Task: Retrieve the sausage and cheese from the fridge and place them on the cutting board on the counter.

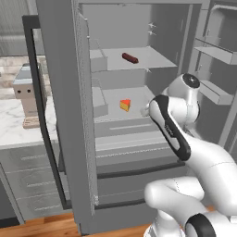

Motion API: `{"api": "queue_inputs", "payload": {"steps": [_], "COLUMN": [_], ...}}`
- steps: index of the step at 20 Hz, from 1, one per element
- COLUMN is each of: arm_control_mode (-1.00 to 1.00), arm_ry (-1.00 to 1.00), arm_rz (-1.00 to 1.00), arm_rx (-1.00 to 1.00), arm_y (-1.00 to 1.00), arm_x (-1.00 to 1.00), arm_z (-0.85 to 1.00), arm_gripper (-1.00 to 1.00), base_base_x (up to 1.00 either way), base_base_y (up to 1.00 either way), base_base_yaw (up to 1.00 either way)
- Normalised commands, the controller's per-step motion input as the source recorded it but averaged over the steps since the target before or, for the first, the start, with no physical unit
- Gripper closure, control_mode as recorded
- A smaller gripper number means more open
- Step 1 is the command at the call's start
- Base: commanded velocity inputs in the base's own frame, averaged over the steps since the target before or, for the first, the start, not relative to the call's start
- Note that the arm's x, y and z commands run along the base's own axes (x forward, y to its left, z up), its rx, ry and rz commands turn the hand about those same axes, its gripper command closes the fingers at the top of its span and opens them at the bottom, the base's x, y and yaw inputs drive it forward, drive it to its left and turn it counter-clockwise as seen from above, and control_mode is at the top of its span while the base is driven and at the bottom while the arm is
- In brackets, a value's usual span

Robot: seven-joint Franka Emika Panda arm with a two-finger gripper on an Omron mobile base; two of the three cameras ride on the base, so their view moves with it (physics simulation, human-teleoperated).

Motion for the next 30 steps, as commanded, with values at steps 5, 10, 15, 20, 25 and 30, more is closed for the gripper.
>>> {"api": "queue_inputs", "payload": {"steps": [5, 10, 15, 20, 25, 30], "arm_control_mode": [-1.00, -1.00, -1.00, -1.00, -1.00, -1.00], "arm_ry": [0.00, 0.00, -0.03, -0.03, 0.00, 0.00], "arm_rz": [-0.20, -0.12, -0.02, 0.00, 0.03, 0.01], "arm_rx": [-0.08, -0.04, -0.01, 0.00, -0.02, 0.00], "arm_y": [-0.10, -0.08, -0.11, -0.23, -0.03, -0.01], "arm_x": [0.00, 0.00, 0.00, -0.01, 0.03, 0.06], "arm_z": [0.18, 0.24, 0.12, 0.01, 0.00, 0.00], "arm_gripper": [-1.00, -1.00, -1.00, -1.00, -1.00, -1.00], "base_base_x": [0.00, 0.00, 0.00, 0.00, 0.00, 0.00], "base_base_y": [0.00, 0.00, 0.00, 0.00, 0.00, 0.00], "base_base_yaw": [0.00, 0.00, 0.00, 0.00, 0.00, 0.00]}}
